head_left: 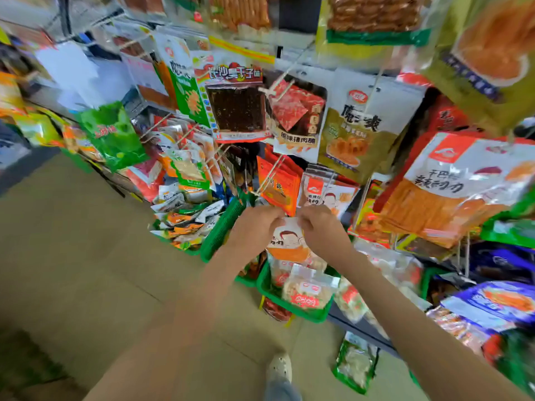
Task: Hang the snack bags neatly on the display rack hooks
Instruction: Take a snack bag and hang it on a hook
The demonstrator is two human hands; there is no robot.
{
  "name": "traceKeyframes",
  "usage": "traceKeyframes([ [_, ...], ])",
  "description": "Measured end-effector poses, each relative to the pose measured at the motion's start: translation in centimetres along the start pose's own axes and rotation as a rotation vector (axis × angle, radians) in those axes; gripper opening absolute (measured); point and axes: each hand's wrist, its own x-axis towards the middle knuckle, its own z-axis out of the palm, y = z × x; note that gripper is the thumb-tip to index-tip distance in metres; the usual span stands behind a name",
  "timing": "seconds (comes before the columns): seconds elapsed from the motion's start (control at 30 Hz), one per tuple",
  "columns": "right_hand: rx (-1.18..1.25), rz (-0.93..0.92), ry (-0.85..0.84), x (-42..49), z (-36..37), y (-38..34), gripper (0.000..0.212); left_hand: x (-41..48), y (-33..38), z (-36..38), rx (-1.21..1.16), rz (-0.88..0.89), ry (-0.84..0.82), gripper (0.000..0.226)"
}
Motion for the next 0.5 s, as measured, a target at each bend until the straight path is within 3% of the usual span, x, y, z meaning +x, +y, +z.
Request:
traceKeyframes([
  [0.13,-0.042,-0.023,0.048,-4.8,-4.8,-0.1,0.017,-1.7,6.1,-1.4,-0.087,-0.004,-0.111,0.02],
  [0.27,-0.227,0.107,0.115,-9.0,-8.5,-0.1,0.021,-2.8,12.3,-2.4,-0.052,0.082,-0.15,0.019],
  [0.33,-0.259,0.163,0.072,-10.7,-10.5,0.2,0.019,-2.7,15.0,-2.9,0.001,0.141,-0.216,0.02],
  [0.43,-0.132,0.203,0.02,-13.3,-13.6,1.2,0.026,-2.2,18.0,-3.7,0.09,0.186,-0.417,0.022],
  [0.5,0.106,0.261,0.088,-15.4,-15.7,1.9,0.022,-1.8,18.8,-3.8,-0.029,0.123,-0.618,0.03],
])
